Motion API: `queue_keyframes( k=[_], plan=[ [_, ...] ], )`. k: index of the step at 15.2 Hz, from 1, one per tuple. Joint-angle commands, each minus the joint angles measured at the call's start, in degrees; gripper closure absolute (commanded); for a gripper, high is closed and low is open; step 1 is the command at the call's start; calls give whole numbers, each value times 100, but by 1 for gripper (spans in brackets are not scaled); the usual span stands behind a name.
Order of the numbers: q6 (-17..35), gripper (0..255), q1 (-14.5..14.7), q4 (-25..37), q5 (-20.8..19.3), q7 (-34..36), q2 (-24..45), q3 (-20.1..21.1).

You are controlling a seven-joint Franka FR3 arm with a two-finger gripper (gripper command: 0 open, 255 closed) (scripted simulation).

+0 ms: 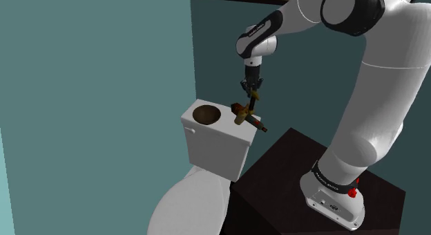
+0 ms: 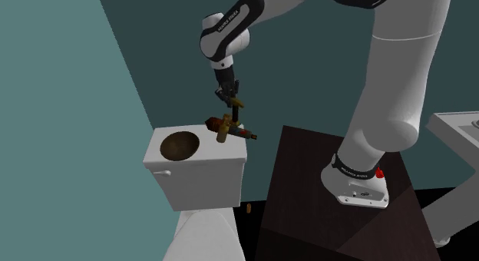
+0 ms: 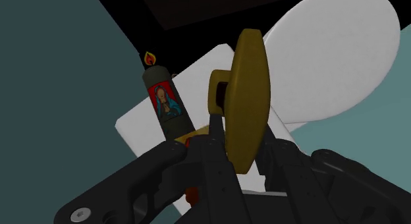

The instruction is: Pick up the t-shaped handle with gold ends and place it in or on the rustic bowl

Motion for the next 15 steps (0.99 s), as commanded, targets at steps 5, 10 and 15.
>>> queue_keyframes(
  k=[5,10,15],
  plan=[
    [-575,255,227,1316,184,449,731,240],
    [-1166,255,377,2687,297,824,1491,407],
    [-1944,255,477,4480,382,1208,2478,552]
  ],
)
